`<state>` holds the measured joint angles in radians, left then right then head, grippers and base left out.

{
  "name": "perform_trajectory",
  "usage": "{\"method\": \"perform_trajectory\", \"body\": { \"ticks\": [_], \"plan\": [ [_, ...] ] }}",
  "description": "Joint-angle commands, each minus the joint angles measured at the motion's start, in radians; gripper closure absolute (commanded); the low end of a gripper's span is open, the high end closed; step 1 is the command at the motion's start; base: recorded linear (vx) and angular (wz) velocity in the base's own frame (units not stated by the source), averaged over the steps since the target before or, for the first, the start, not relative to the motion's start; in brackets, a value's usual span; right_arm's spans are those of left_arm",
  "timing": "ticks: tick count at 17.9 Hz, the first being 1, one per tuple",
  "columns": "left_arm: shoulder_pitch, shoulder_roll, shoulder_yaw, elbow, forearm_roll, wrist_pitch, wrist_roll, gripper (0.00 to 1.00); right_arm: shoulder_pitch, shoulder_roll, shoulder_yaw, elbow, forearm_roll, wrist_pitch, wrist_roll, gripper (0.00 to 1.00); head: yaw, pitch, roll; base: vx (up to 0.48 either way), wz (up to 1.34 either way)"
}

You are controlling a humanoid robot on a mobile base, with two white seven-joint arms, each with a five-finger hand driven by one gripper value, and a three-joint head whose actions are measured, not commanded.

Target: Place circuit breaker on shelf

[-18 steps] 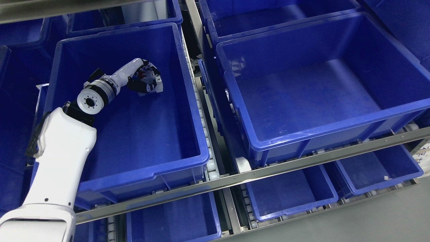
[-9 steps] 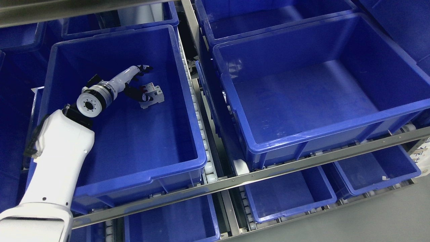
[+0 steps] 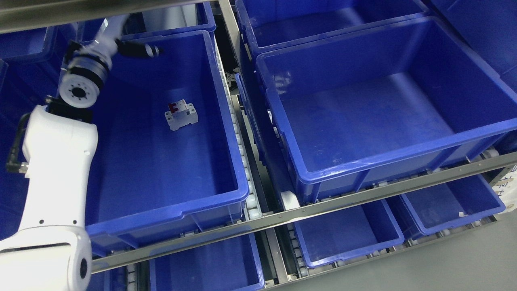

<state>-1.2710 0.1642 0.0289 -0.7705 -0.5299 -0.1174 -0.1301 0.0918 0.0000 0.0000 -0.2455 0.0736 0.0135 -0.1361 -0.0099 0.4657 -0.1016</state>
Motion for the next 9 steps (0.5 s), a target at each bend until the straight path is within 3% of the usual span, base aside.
{"method": "perform_trajectory", "body": {
  "ticks": [1, 3, 6, 9],
  "plan": [
    [0.046, -0.147, 0.431, -0.218, 0.068, -0.084, 0.187, 0.0, 0.0, -0.017, 0.02, 0.0, 0.0, 0.065, 0.0, 0.0, 0.0, 0.0, 0.0, 0.0, 0.0],
    [0.125, -0.147, 0.392, -0.373, 0.071, -0.053, 0.185, 0.01, 0.0, -0.017, 0.02, 0.0, 0.0, 0.065, 0.0, 0.0, 0.0, 0.0, 0.0, -0.031, 0.0],
    [0.313, -0.147, 0.199, -0.59, 0.142, 0.086, 0.187, 0.01, 0.0, -0.017, 0.02, 0.0, 0.0, 0.065, 0.0, 0.0, 0.0, 0.0, 0.0, -0.087, 0.03],
    [0.416, -0.147, 0.161, -0.694, 0.143, 0.143, 0.188, 0.01, 0.0, -0.017, 0.02, 0.0, 0.0, 0.065, 0.0, 0.0, 0.0, 0.0, 0.0, -0.122, 0.08]
  ]
}}
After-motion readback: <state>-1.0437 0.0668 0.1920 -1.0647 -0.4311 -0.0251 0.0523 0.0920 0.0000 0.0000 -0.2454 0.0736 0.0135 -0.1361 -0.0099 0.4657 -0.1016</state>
